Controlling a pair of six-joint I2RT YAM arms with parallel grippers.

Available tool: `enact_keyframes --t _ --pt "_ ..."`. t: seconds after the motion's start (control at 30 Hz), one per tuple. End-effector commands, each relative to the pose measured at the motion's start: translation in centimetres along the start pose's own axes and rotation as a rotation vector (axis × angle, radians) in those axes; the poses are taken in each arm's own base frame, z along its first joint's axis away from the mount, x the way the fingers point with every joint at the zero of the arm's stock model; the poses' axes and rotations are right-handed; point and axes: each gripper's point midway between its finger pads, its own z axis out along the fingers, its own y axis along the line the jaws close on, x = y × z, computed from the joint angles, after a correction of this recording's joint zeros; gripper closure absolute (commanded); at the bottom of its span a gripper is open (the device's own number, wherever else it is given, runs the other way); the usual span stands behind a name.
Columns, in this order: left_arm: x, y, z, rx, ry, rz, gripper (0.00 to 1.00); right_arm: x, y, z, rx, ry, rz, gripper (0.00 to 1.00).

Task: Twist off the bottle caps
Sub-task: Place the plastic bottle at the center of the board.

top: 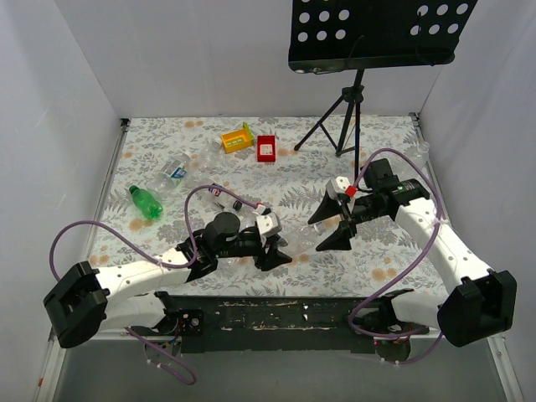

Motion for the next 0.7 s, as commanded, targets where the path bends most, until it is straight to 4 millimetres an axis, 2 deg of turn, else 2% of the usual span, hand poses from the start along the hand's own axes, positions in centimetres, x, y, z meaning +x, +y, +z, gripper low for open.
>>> enact_keyframes --t 0.0,0.33,0.67 --pt "-1.7 -0.2 0.5 0.005 -0.041 0.034 1.0 -1.3 0.0 0.2 -0.02 -0.011 -0.019 0.17" --pt "-1.8 -0.2 1.2 0.016 -0.03 0.046 1.0 -2.3 -0.3 1.3 -0.07 0.006 -0.01 0.18" --pt "-1.9 0.0 0.4 -0.02 -0.05 0.063 1.0 -0.9 -0.7 1.0 -0.014 0.065 0.028 0.18"
